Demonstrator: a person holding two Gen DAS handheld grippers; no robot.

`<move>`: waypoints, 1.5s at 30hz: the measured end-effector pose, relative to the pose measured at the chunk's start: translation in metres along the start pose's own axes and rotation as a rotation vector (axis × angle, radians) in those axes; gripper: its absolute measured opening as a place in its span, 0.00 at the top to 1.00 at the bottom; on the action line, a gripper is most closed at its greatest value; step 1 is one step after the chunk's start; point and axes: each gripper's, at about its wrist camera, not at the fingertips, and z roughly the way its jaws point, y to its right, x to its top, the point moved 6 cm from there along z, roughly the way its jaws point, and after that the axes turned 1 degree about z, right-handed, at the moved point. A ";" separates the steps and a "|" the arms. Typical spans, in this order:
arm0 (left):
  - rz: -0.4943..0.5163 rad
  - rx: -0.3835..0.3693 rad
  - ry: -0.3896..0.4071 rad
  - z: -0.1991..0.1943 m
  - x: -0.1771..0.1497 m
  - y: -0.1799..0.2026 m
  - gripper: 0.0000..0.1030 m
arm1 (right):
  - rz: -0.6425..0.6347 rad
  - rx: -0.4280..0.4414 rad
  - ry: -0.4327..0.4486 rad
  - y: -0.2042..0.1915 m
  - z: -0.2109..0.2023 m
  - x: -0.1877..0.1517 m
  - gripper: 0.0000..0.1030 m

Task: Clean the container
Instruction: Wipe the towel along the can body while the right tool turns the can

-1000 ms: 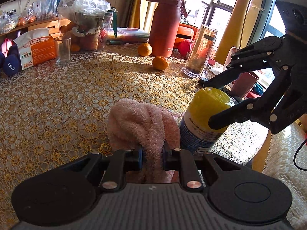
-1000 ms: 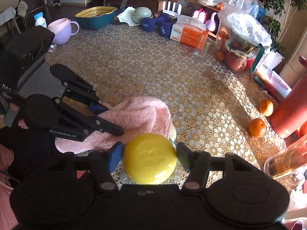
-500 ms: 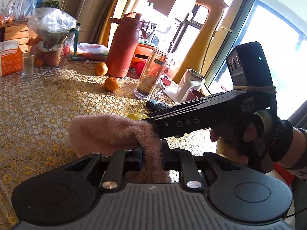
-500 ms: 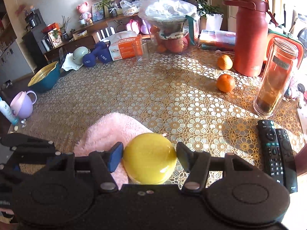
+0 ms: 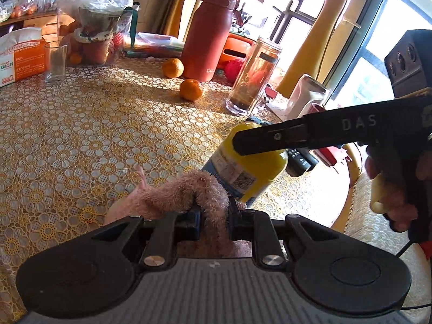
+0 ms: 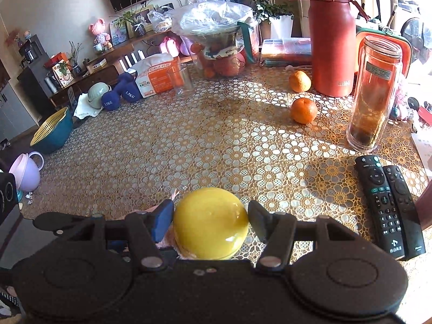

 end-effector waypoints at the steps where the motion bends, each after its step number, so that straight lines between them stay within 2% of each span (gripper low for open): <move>1: -0.008 0.003 -0.005 0.002 -0.001 -0.004 0.83 | 0.006 -0.003 0.000 0.001 0.000 0.000 0.42; 7: -0.005 0.013 0.010 -0.009 -0.003 -0.004 0.83 | 0.040 -0.009 0.000 0.004 -0.002 -0.001 0.42; 15: 0.143 -0.133 0.091 -0.045 0.003 0.064 0.83 | 0.027 -0.047 0.000 -0.008 0.000 0.000 0.42; 17: 0.199 -0.141 0.096 -0.042 0.004 0.078 0.83 | 0.016 -0.059 -0.001 -0.012 0.000 -0.001 0.42; 20: 0.265 -0.103 0.089 -0.028 0.005 0.087 0.83 | -0.003 -0.073 -0.002 -0.017 -0.001 -0.003 0.41; 22: 0.264 -0.080 0.075 -0.016 0.006 0.083 0.83 | -0.009 -0.073 -0.005 -0.018 -0.002 -0.005 0.41; 25: 0.243 -0.113 0.067 -0.008 0.009 0.075 0.84 | -0.009 -0.070 -0.006 -0.017 -0.003 -0.005 0.42; 29: 0.257 -0.106 0.056 -0.005 0.008 0.073 0.84 | 0.013 -0.051 -0.004 -0.008 -0.002 -0.004 0.42; 33: 0.226 -0.097 0.030 0.001 0.007 0.062 0.84 | 0.052 -0.013 -0.001 0.004 -0.002 -0.002 0.42; 45: 0.173 -0.022 -0.049 0.019 -0.010 0.029 0.84 | 0.200 0.079 0.013 0.039 -0.012 -0.015 0.42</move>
